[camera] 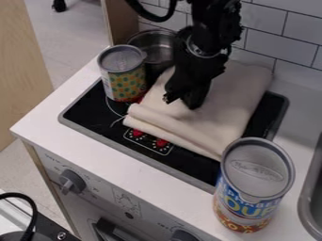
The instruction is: Moved the white clothed in the right side of the burner
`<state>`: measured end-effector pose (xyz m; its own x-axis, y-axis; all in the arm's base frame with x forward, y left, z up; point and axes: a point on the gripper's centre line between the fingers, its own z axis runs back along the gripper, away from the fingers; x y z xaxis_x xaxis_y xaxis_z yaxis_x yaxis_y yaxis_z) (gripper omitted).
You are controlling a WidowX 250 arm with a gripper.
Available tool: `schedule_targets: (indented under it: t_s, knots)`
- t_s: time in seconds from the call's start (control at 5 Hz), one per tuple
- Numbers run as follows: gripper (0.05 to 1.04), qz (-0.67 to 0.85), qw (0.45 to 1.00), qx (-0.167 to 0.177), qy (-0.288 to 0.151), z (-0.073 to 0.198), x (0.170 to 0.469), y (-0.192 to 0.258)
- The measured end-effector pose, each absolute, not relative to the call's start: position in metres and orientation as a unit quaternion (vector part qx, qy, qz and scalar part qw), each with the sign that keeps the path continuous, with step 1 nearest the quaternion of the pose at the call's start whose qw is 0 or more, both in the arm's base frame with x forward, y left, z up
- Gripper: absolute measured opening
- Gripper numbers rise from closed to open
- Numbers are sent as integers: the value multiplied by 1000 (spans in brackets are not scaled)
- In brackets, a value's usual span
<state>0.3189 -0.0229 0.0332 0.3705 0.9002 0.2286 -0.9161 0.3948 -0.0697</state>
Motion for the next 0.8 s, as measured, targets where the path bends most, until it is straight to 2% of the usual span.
schedule_targets:
  t_s: [0.2, 0.8]
  knots:
    - [52, 560, 823, 26, -96, 33, 322, -31]
    - [52, 545, 834, 1, -85, 31, 309, -84]
